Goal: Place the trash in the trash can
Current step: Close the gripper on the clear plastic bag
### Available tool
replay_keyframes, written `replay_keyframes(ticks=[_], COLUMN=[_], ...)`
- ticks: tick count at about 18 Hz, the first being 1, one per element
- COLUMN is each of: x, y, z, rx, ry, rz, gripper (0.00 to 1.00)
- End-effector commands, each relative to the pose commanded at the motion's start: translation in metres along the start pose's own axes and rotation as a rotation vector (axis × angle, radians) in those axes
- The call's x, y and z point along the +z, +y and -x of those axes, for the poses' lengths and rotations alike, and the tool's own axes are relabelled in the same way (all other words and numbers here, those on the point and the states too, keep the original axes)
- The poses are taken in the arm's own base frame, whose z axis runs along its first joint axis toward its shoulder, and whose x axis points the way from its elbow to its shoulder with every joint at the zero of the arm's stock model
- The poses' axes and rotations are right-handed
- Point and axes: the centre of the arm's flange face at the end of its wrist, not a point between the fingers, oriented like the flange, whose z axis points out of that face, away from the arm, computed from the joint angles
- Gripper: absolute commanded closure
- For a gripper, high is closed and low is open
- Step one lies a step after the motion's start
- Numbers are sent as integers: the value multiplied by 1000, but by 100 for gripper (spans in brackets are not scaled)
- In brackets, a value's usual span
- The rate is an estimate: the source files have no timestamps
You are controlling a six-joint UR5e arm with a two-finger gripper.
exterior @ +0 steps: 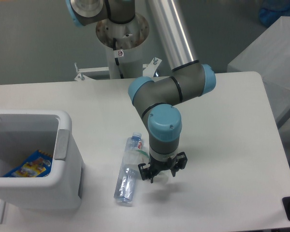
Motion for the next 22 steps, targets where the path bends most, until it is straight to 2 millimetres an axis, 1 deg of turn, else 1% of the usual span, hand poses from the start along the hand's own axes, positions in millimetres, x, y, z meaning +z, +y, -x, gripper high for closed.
replay_keyframes(ticks=[1,4,6,7,9,10,13,15,18,20,22], x=[-1,-2,-5,-5,-10,-11,-43,-57,-91,-110,-142], y=[0,-2,-2,-3,-5,-6,-12,-17,-29,-39,-37], z=[0,0,0,0,1,3,7,7,20,24,25], rx=[-1,0,-1,-1,2,-1,-6,-6,-22,-26,-27], ry=[-2,-1,6,9,9,8,21,47,68,97,122], rz=[-1,-6,-12,-13,-23,-26,-82,-110,-179,-221,-273], gripper=[67,73,82,90,95,95,95,96,97,97,97])
